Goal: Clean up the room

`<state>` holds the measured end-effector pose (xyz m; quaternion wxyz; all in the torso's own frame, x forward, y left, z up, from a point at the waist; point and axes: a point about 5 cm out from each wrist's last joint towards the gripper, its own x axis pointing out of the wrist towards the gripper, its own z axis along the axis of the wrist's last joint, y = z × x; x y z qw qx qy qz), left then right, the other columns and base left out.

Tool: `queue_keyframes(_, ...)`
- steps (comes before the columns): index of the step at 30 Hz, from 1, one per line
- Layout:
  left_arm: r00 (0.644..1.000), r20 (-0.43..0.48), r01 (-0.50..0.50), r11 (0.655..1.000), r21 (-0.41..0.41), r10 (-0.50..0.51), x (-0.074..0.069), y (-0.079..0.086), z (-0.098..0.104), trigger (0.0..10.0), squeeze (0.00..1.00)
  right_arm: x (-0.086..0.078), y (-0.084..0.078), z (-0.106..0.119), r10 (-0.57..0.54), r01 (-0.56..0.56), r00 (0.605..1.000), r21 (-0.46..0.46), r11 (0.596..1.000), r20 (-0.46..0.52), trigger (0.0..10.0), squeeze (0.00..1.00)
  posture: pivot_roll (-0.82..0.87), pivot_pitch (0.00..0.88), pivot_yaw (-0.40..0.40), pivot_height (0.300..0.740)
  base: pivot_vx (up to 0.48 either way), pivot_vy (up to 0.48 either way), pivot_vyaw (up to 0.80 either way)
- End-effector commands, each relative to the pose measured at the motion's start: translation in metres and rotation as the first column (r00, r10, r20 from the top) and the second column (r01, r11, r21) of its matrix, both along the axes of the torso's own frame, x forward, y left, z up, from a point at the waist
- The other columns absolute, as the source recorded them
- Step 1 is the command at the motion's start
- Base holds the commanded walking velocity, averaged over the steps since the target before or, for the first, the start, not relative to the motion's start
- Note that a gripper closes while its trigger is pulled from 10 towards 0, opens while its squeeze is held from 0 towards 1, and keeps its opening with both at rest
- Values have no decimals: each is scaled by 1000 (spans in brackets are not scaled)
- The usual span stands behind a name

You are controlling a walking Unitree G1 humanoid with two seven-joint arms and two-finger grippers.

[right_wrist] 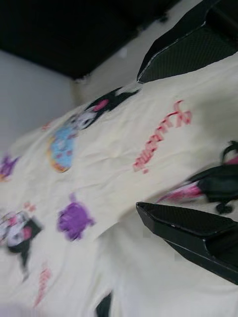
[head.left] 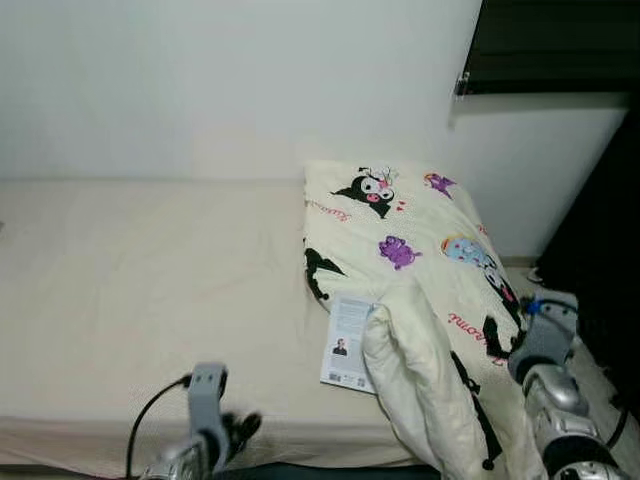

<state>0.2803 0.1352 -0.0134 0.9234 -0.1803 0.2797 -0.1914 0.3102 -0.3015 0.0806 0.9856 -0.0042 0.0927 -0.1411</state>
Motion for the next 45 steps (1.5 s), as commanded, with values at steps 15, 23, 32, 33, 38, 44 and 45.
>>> queue_keyframes(15,984,176,62,963,-261,-16,37,-60,50,10000,0,5,44,4,171,-174,984,66,983,50,10000,0,-100,0,45,581,0,0,0)
queue_keyframes(23,976,214,23,971,-239,29,45,-63,60,10000,0,0,48,6,183,-187,981,72,980,56,10000,0,-115,0,60,561,0,0,0)
queue_keyframes(32,943,302,-107,988,-115,137,64,-56,81,10000,0,-20,58,17,187,-194,979,75,978,84,10000,0,-165,67,92,521,0,0,0)
queue_keyframes(33,943,302,-107,988,-115,137,64,-56,81,10000,0,-20,58,17,187,-194,979,75,978,84,10000,0,-165,67,92,521,0,0,0)
queue_keyframes(38,951,258,-149,983,-107,172,68,-58,83,10000,0,-36,63,27,177,-185,979,75,980,97,10000,0,-197,125,107,496,0,0,0)
queue_keyframes(44,911,301,-270,959,-88,284,83,-38,100,10000,0,-51,71,41,175,-184,978,76,980,111,10000,0,-260,215,110,466,0,0,0)
queue_keyframes(45,911,301,-270,959,-88,284,83,-38,100,10000,0,-51,71,41,175,-184,978,76,980,111,10000,0,-260,215,110,466,0,0,0)
